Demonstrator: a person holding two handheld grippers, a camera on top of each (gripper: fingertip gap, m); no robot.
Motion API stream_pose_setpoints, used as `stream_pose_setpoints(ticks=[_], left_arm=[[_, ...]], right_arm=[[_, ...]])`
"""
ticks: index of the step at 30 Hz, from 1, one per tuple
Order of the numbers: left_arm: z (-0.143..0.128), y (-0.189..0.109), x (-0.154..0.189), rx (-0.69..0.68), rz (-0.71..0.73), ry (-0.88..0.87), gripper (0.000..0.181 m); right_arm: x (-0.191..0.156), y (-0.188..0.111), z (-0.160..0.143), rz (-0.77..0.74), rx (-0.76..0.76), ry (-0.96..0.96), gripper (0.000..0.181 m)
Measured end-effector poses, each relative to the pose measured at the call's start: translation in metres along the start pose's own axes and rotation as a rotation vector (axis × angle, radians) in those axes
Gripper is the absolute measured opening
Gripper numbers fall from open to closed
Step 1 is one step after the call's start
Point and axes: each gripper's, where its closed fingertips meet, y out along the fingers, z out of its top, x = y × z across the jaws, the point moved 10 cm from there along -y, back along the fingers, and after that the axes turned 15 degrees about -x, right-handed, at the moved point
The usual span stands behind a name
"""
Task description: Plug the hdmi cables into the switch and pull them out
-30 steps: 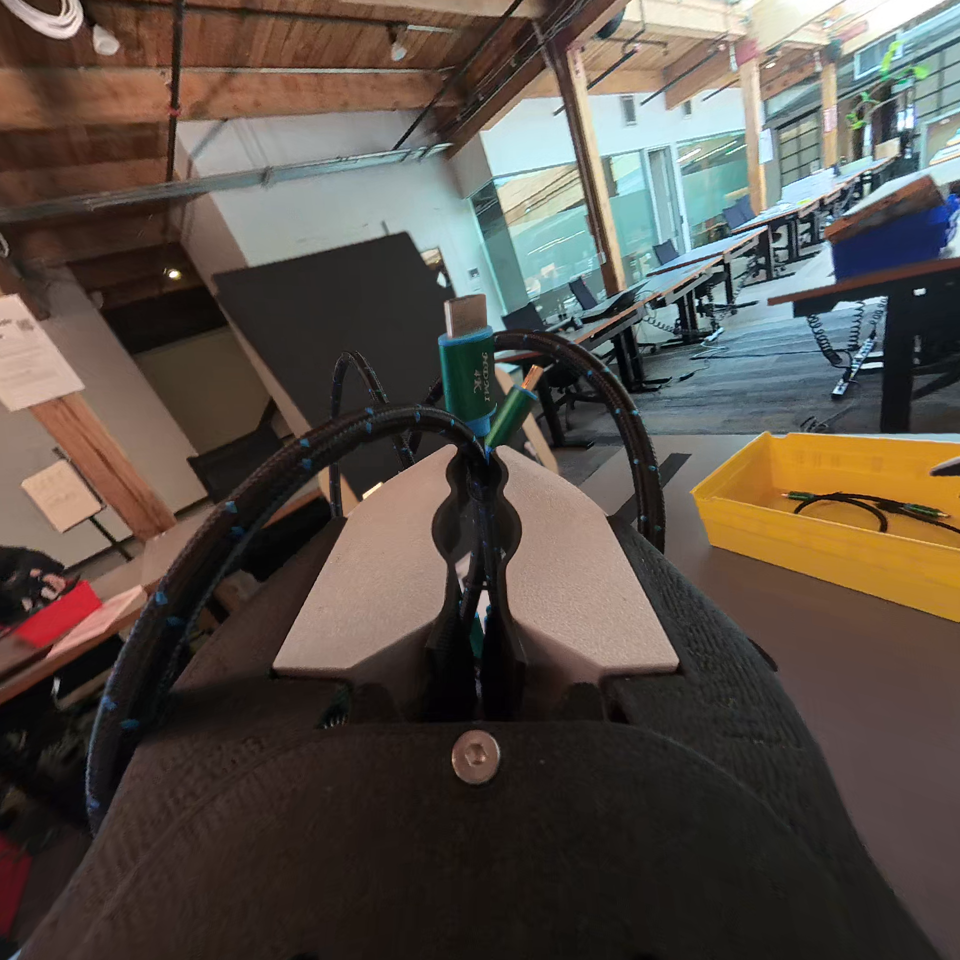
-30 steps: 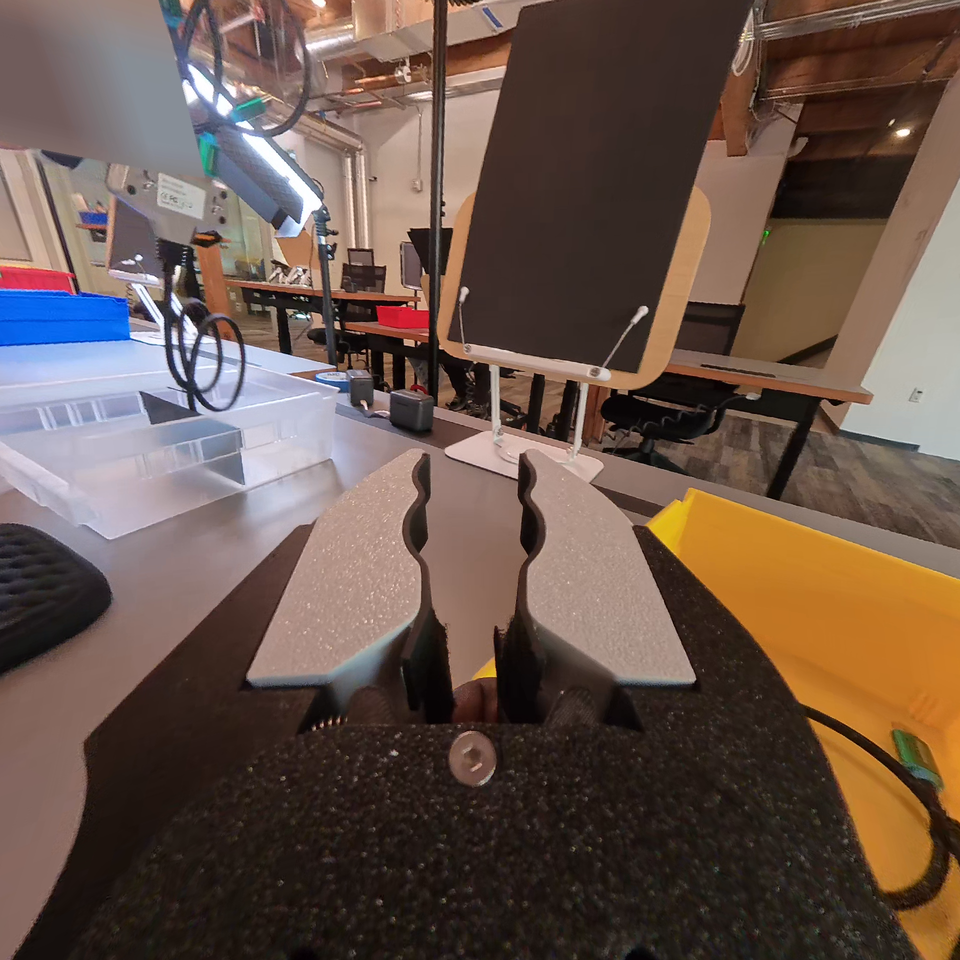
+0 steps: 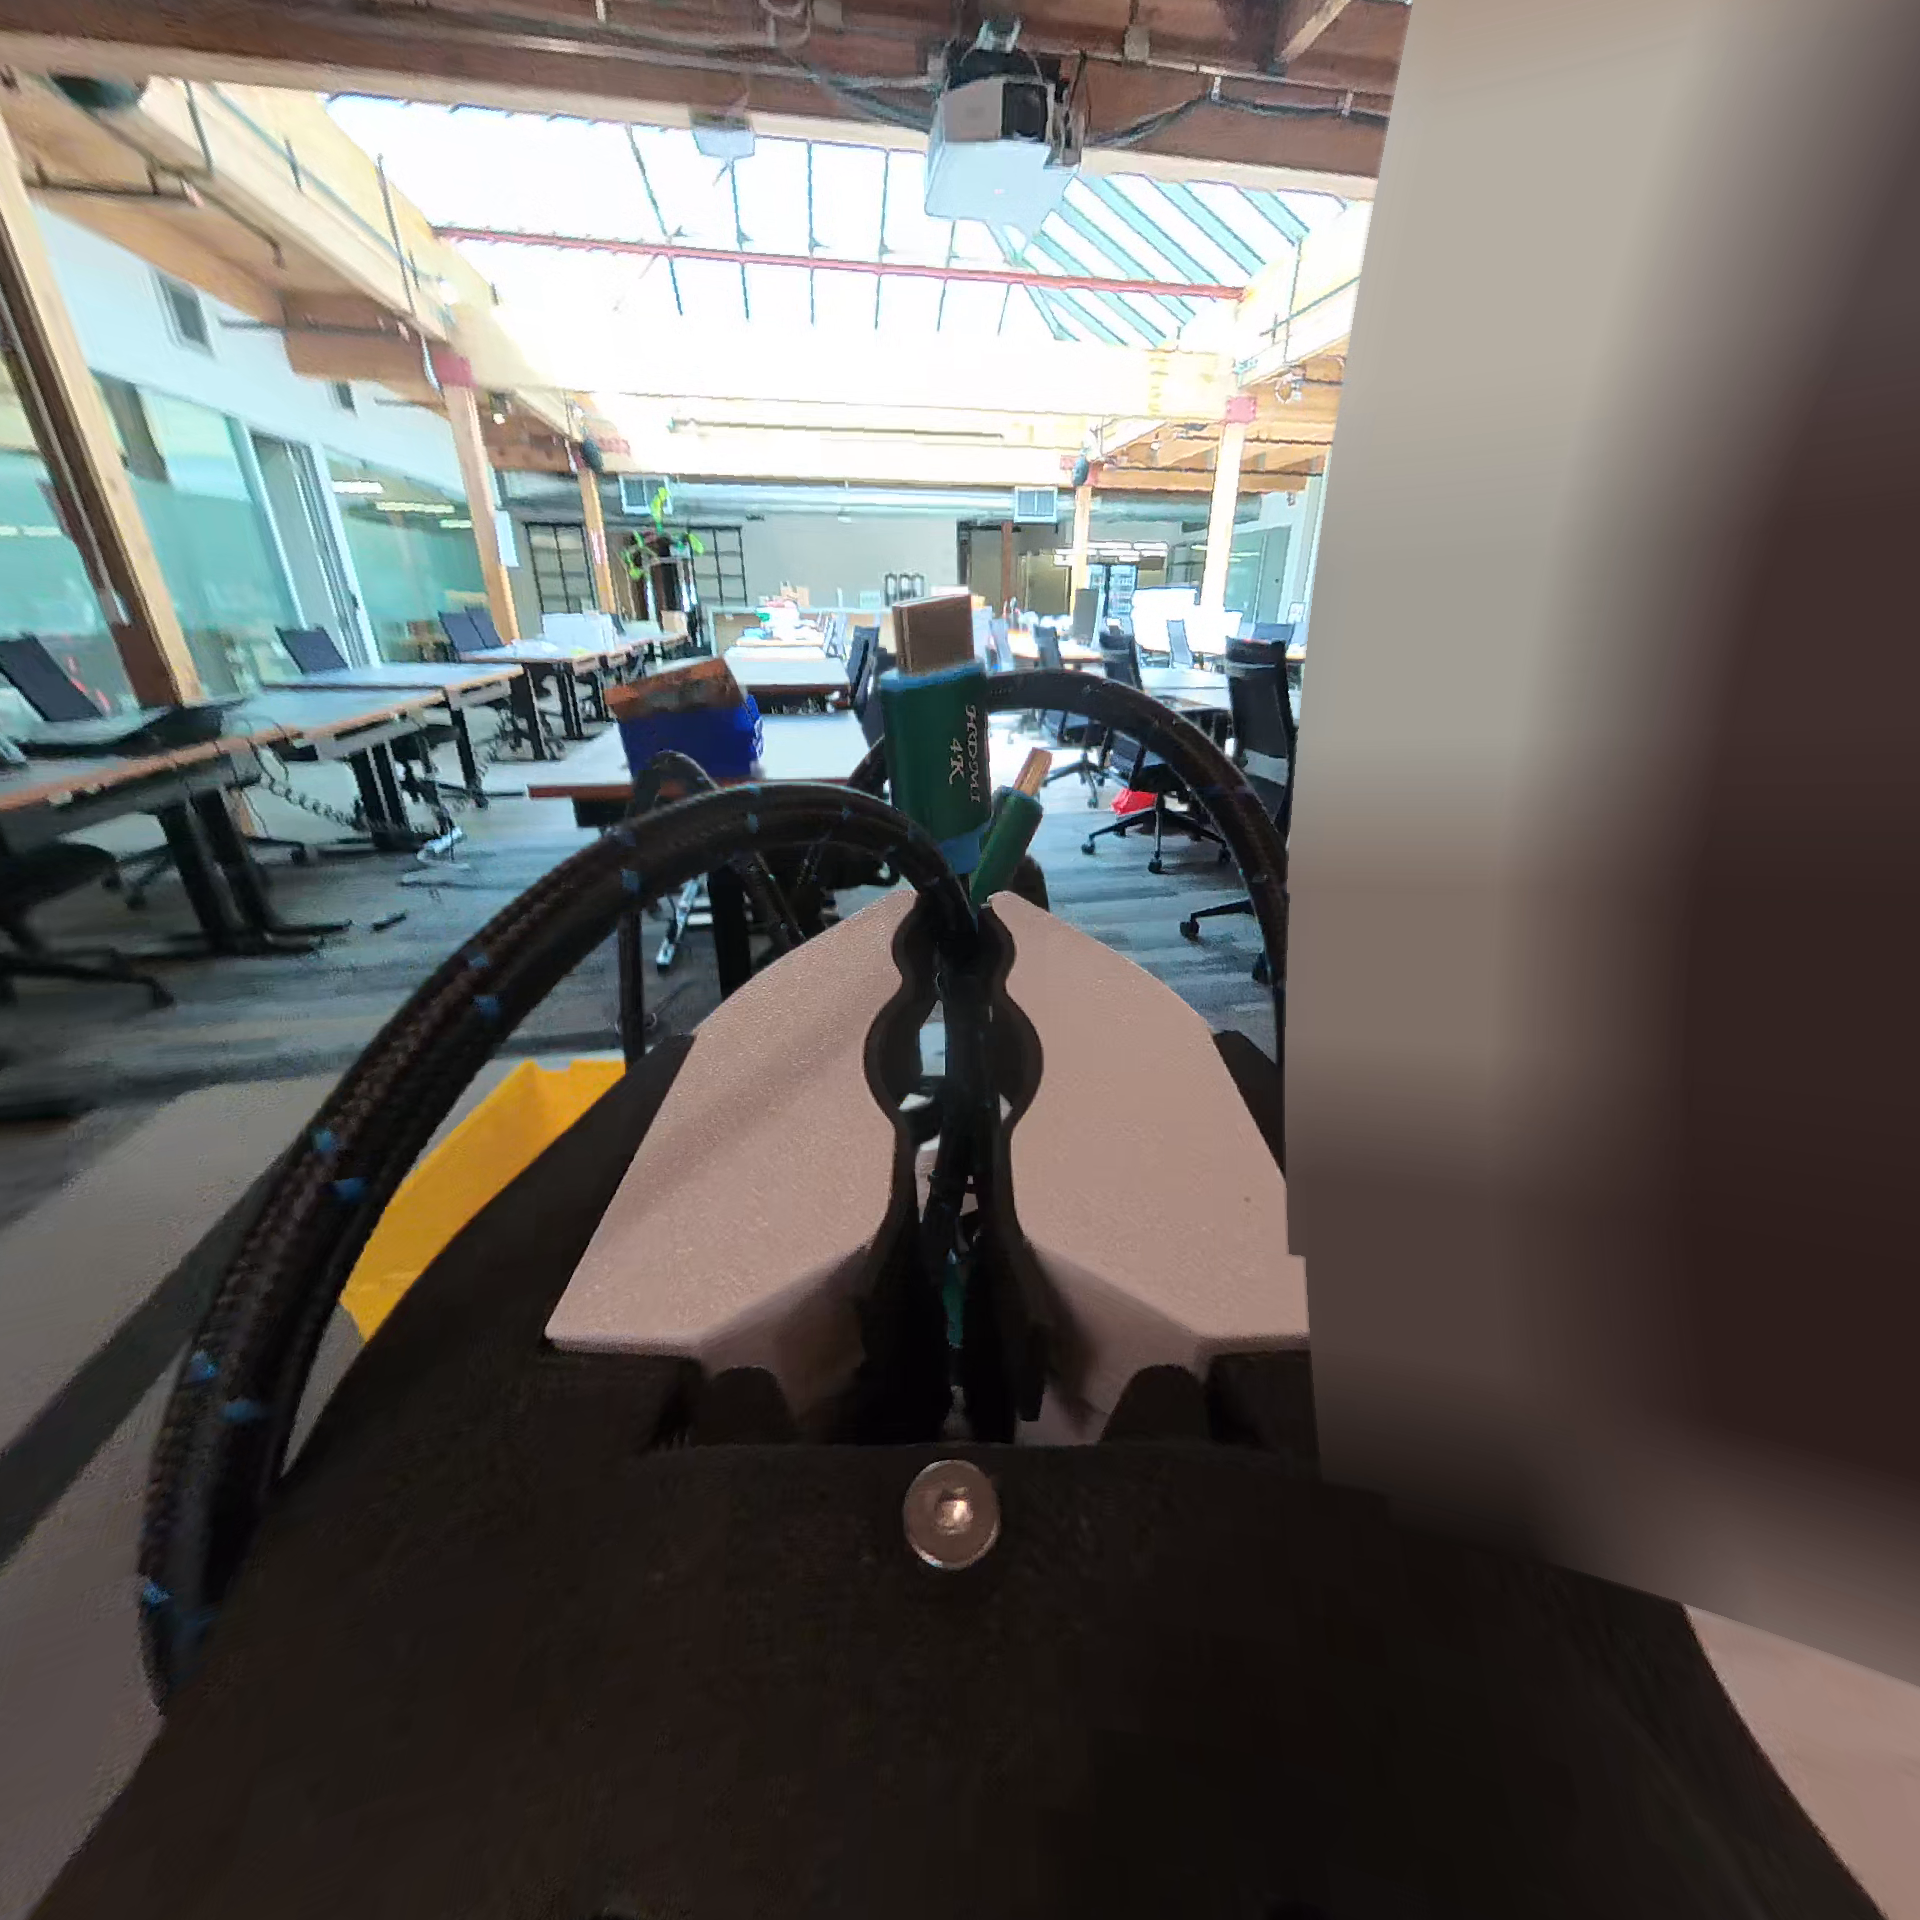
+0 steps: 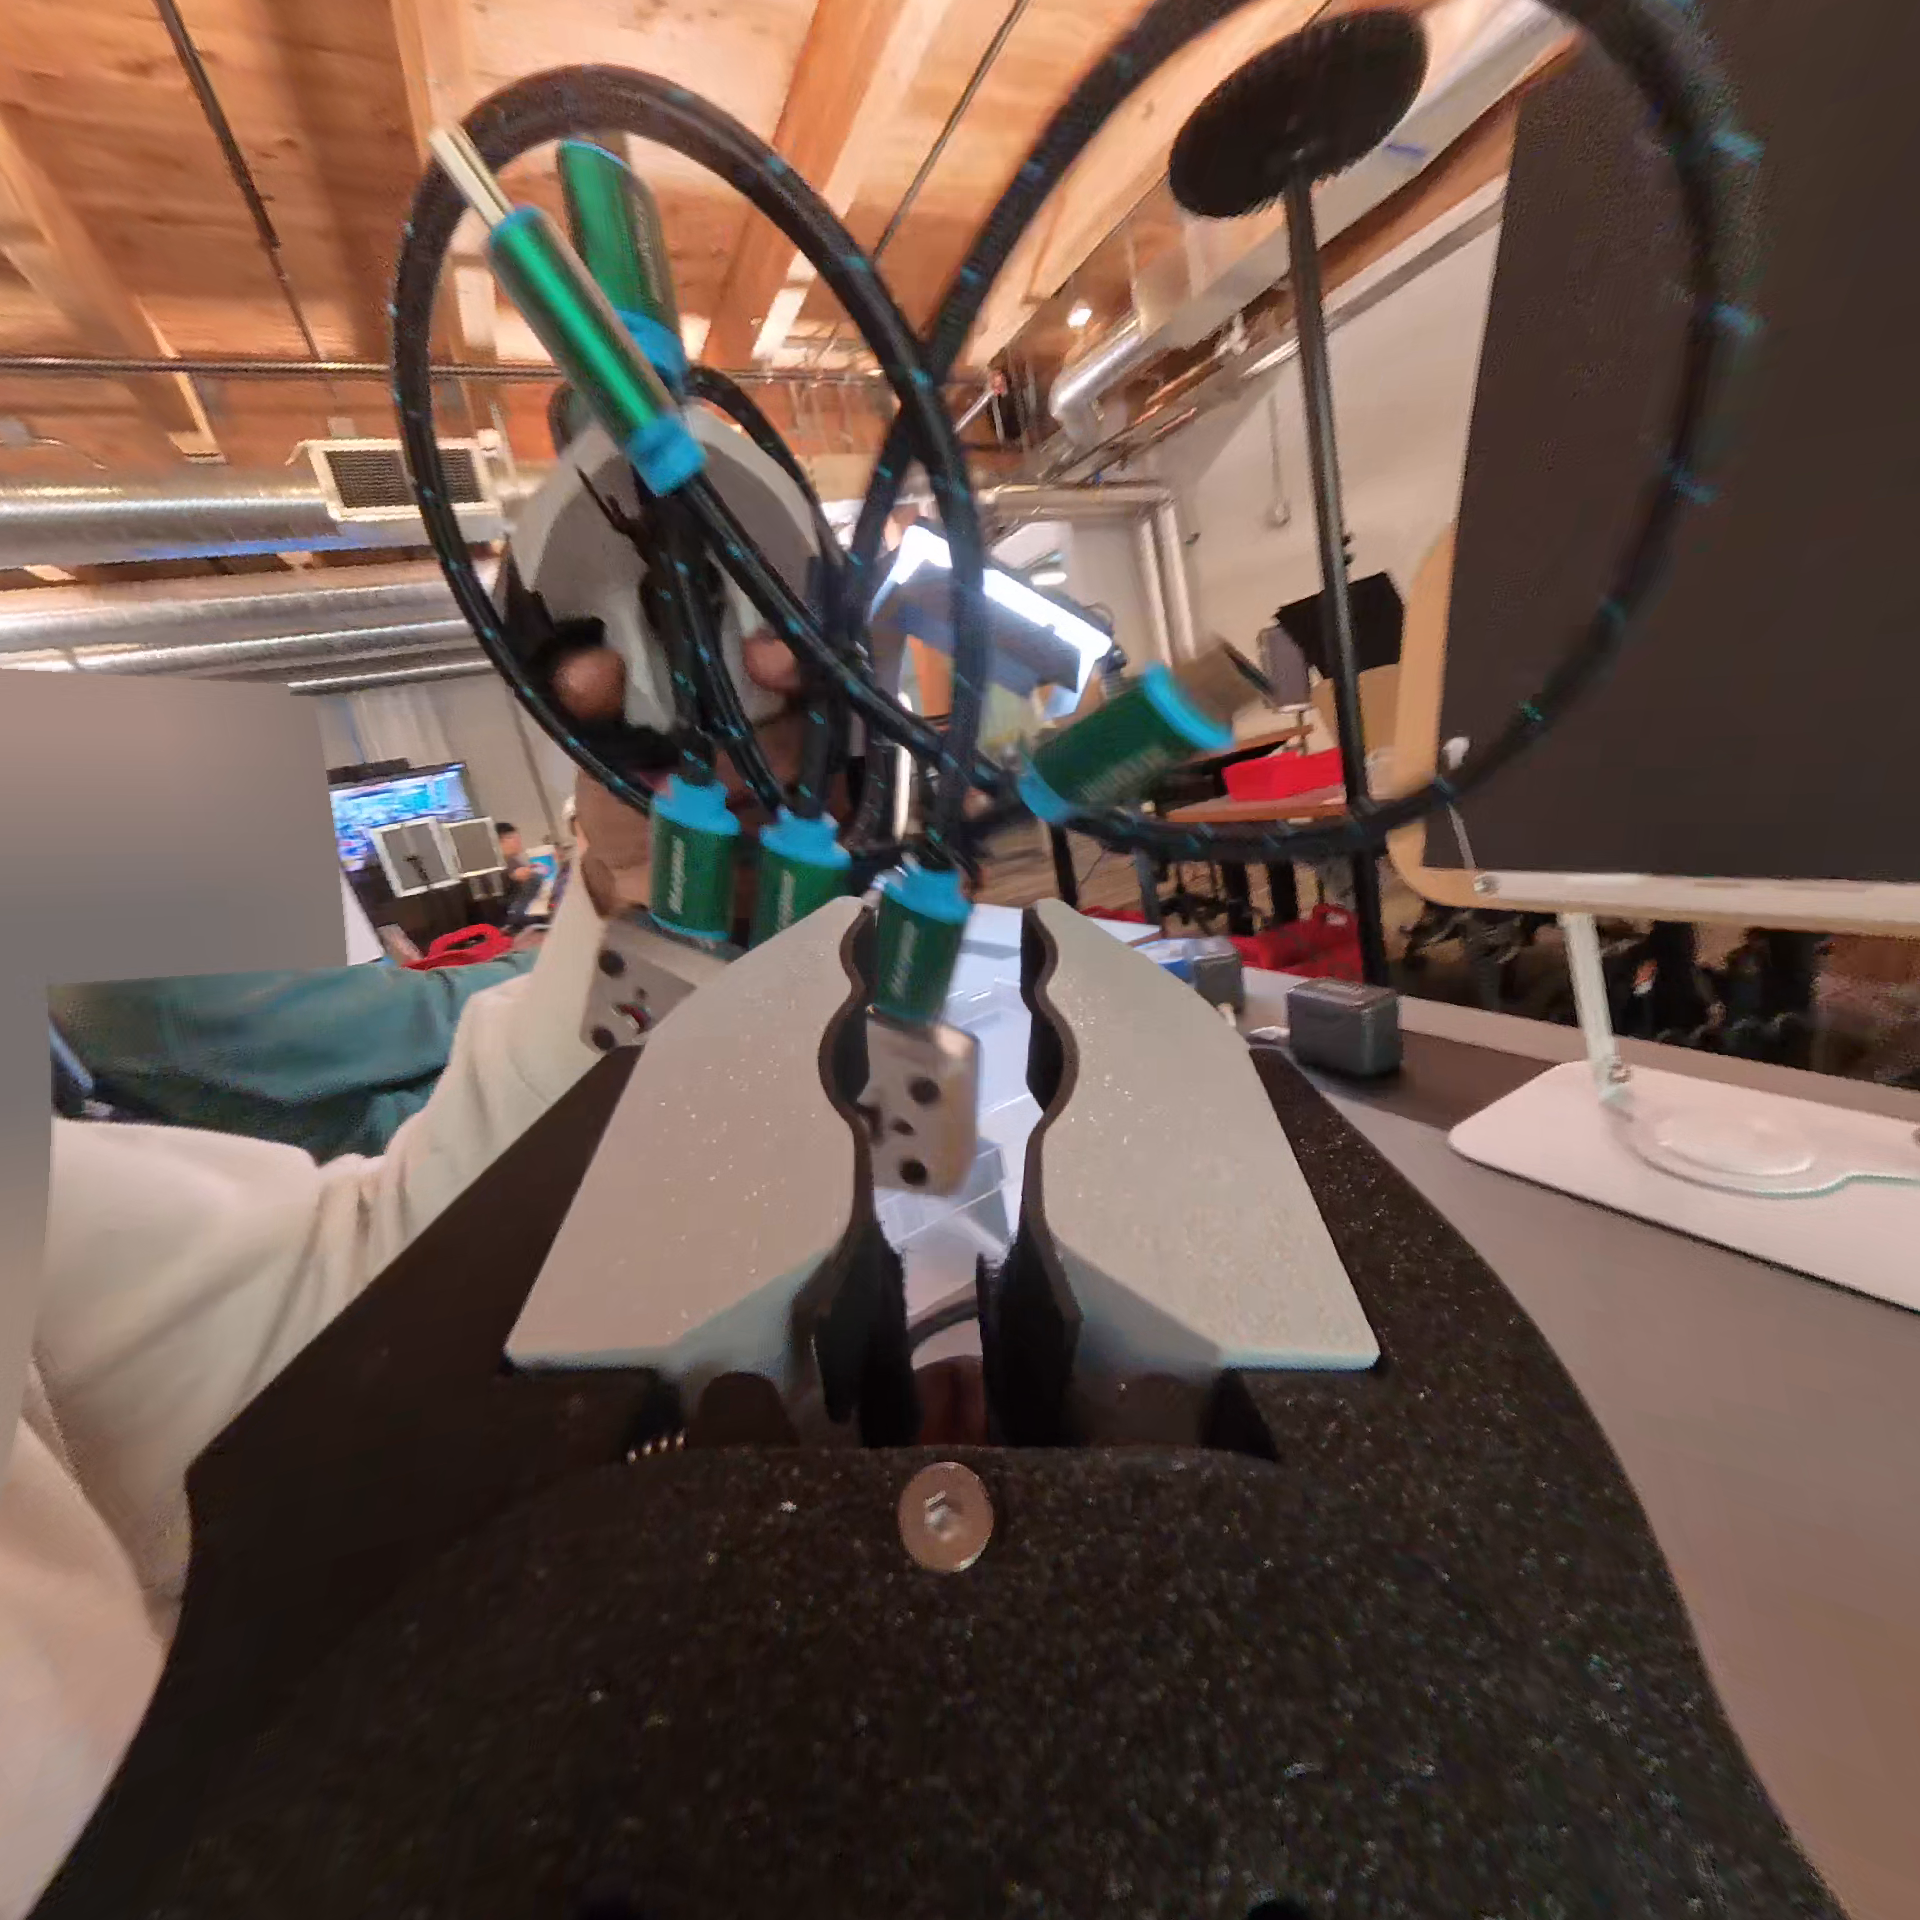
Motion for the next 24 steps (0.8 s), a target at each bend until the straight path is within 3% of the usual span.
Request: stream_pose_setpoints(ticks=[1, 4, 9, 10, 13, 15, 20, 22, 24], left_arm=[[-0.005, 0.004, -0.004, -0.010, -0.007, -0.017, 0.007], [-0.015, 0.013, -0.012, 0.000, -0.064, -0.067, 0.007], [-0.027, 0.017, -0.024, -0.025, -0.032, -0.140, 0.008], [-0.029, 0.015, -0.026, -0.055, 0.009, -0.139, 0.009], [-0.029, 0.000, -0.026, -0.109, 0.137, -0.113, 0.036], [-0.033, -0.018, -0.025, -0.126, 0.275, -0.086, 0.038], [-0.063, -0.068, 0.001, -0.032, 0.697, -0.070, 0.049], [-0.086, -0.069, 0.022, 0.053, 0.803, -0.088, 0.057], [-0.117, -0.046, 0.039, 0.061, 0.795, -0.169, 0.071]], right_arm=[[0.002, 0.004, 0.000, 0.006, -0.012, 0.023, 0.029], [0.013, 0.015, -0.005, -0.038, -0.052, 0.081, 0.029], [0.027, 0.015, -0.021, 0.036, 0.016, 0.204, 0.017], [0.031, 0.014, -0.025, 0.052, 0.041, 0.240, 0.016], [0.039, 0.007, -0.039, 0.036, 0.114, 0.280, 0.014], [0.040, 0.001, -0.043, 0.032, 0.151, 0.280, 0.014], [0.046, -0.008, -0.047, -0.036, 0.197, 0.297, 0.013], [0.048, -0.009, -0.050, -0.060, 0.216, 0.311, 0.013], [0.048, -0.008, -0.052, -0.085, 0.229, 0.324, 0.013]])
